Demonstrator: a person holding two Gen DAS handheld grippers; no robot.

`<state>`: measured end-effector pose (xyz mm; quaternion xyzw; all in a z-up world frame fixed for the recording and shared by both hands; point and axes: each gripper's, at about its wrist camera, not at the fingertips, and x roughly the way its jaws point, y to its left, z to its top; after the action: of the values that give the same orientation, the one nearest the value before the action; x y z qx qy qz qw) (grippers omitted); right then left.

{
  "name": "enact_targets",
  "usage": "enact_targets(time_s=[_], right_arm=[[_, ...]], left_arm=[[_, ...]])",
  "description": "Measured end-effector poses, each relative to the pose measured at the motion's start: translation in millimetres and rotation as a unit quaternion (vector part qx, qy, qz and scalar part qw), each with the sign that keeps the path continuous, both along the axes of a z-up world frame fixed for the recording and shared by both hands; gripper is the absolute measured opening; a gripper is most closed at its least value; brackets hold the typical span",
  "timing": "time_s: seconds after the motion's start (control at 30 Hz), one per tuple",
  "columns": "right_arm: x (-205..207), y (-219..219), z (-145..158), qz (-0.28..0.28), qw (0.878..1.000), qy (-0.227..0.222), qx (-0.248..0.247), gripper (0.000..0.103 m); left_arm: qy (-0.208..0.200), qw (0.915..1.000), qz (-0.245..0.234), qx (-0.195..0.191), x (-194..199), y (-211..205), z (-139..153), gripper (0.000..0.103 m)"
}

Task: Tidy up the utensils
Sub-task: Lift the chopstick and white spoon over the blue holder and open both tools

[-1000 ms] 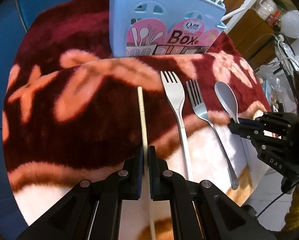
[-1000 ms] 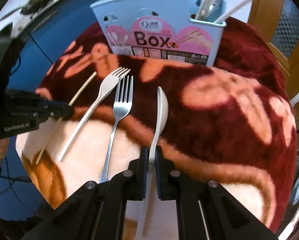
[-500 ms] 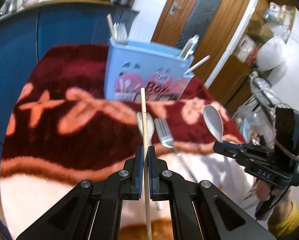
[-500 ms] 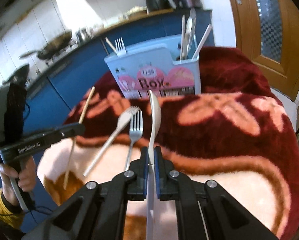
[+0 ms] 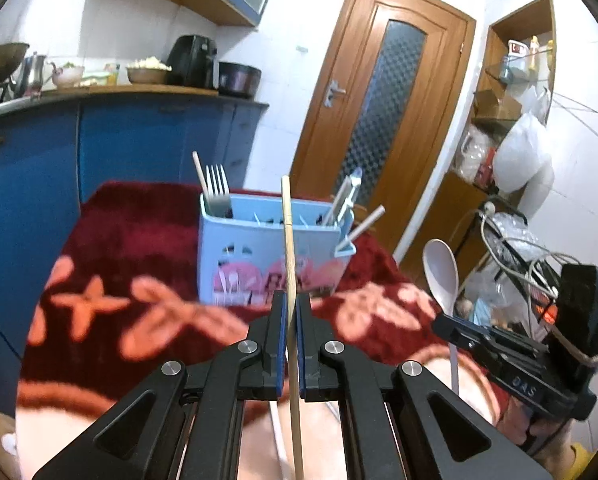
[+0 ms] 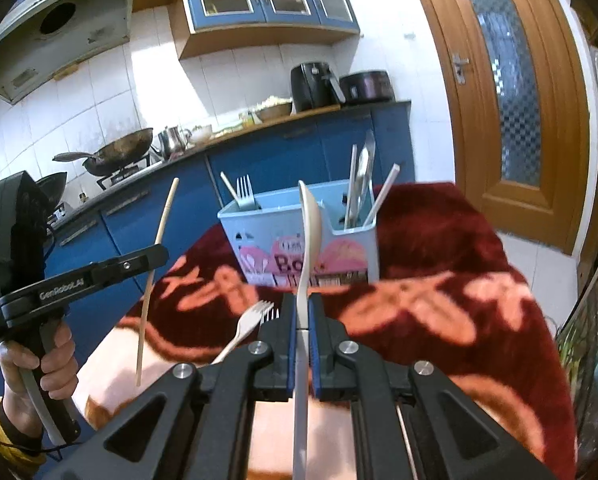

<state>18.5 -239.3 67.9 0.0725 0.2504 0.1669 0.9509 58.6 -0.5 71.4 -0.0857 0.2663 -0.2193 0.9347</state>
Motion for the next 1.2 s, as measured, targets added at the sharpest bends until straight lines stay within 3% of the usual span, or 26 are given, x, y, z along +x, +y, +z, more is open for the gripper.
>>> enact_targets(time_s=[0.4, 1.2], right_arm=[[12.0, -8.3, 2.6, -0.015, 1.0, -0.019, 0.004, 0.007], [44.8, -8.5, -1.3, -0.018, 1.0, -0.018, 0.001, 0.007]], left_arm=[[-0.067, 0.9967, 0.045, -0.009, 26.4, -3.3, 13.8, 0.004], [-0.15, 0.9833, 0.098, -0.034, 83.0, -11.9, 33.7, 0.004]])
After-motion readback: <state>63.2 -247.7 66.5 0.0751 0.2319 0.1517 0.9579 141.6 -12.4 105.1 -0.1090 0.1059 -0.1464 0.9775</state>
